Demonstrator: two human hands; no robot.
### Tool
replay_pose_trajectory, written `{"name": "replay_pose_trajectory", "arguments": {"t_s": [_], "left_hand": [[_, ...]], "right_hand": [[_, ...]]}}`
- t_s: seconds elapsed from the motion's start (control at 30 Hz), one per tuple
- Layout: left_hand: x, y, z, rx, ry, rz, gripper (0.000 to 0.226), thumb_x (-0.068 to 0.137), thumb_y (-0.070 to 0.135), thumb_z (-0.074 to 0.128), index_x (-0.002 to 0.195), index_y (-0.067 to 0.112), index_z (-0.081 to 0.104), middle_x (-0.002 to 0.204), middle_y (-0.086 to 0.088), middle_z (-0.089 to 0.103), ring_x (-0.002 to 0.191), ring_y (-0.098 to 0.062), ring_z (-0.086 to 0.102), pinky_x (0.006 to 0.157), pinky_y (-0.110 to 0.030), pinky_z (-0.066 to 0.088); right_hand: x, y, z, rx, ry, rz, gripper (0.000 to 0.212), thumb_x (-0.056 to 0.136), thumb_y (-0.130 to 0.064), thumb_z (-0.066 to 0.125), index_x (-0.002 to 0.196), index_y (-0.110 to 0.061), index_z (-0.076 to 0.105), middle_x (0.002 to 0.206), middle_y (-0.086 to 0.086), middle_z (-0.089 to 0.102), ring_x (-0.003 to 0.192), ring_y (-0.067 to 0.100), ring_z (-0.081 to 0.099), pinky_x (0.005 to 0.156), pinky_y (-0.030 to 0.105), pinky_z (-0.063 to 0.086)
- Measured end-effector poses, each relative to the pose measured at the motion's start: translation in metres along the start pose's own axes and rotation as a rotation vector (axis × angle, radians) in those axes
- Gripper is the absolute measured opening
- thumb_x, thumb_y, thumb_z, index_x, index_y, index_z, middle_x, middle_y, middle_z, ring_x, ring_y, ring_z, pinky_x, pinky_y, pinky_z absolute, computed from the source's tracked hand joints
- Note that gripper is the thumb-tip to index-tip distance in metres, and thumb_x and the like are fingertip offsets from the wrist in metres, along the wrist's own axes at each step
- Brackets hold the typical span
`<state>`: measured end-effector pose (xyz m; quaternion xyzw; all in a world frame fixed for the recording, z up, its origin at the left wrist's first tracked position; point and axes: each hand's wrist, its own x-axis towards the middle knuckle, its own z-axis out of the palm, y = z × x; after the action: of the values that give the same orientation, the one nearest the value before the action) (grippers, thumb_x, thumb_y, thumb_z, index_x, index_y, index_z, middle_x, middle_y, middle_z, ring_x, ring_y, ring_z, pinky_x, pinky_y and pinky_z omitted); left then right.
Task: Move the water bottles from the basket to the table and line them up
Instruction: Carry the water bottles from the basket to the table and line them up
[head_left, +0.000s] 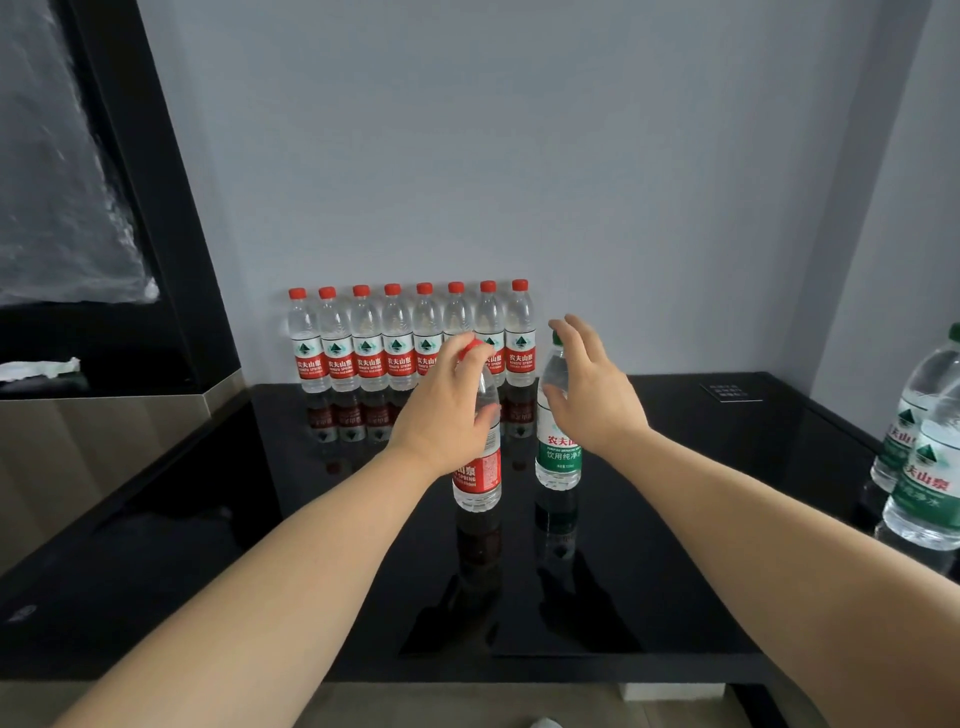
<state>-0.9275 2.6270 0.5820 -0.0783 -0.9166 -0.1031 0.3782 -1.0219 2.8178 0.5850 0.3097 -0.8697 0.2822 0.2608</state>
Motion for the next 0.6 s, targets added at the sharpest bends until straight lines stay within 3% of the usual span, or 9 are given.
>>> {"name": "replay_pose_trajectory", "arguments": {"t_s": [0.07,0.17,0.27,0.43,0.6], "left_hand": [[0.006,0.006,0.003,0.021,0.01,-0.026,0.064,0.086,0.025,0.08,0.138,0.018,0.042,0.145,-0.002,0.034,0.094,-0.018,0.062,0.079,-0.038,0.058],[0.014,0.012,0.012,0.175,0.037,-0.06,0.067,0.082,0.043,0.082,0.133,0.019,0.046,0.136,-0.004,0.042,0.097,-0.02,0.063,0.065,-0.029,0.055],[0.019,0.02,0.021,0.309,0.059,-0.078,0.065,0.081,0.051,0.081,0.129,0.019,0.05,0.133,-0.009,0.046,0.1,-0.024,0.062,0.057,-0.028,0.05],[0.018,0.024,0.025,0.367,0.059,-0.09,0.052,0.084,0.051,0.077,0.12,0.017,0.06,0.141,-0.014,0.046,0.107,-0.03,0.062,0.061,-0.037,0.058],[0.01,0.018,0.013,0.273,-0.053,-0.062,0.054,0.083,0.049,0.075,0.125,0.02,0.057,0.158,-0.008,0.027,0.127,-0.029,0.053,0.076,-0.041,0.061]], "right_hand": [[-0.001,-0.001,0.002,-0.018,-0.009,-0.023,0.071,0.097,-0.013,0.063,0.156,-0.024,0.026,0.168,-0.005,0.015,0.118,0.032,0.063,0.082,0.04,0.058],[0.0,-0.001,0.003,-0.047,-0.009,-0.03,0.064,0.096,-0.013,0.064,0.151,-0.024,0.032,0.164,-0.005,0.017,0.11,0.034,0.064,0.078,0.039,0.058],[0.0,0.0,0.002,-0.094,-0.026,-0.035,0.063,0.094,-0.018,0.067,0.148,-0.026,0.036,0.163,-0.005,0.013,0.115,0.035,0.059,0.081,0.039,0.058],[-0.003,-0.001,0.003,-0.087,-0.062,-0.012,0.068,0.09,-0.02,0.073,0.15,-0.023,0.04,0.165,-0.008,0.003,0.134,0.036,0.045,0.098,0.042,0.053],[-0.003,-0.005,0.005,-0.073,-0.064,0.017,0.072,0.084,-0.013,0.08,0.146,-0.023,0.044,0.166,-0.012,0.001,0.137,0.035,0.042,0.097,0.042,0.054]]}}
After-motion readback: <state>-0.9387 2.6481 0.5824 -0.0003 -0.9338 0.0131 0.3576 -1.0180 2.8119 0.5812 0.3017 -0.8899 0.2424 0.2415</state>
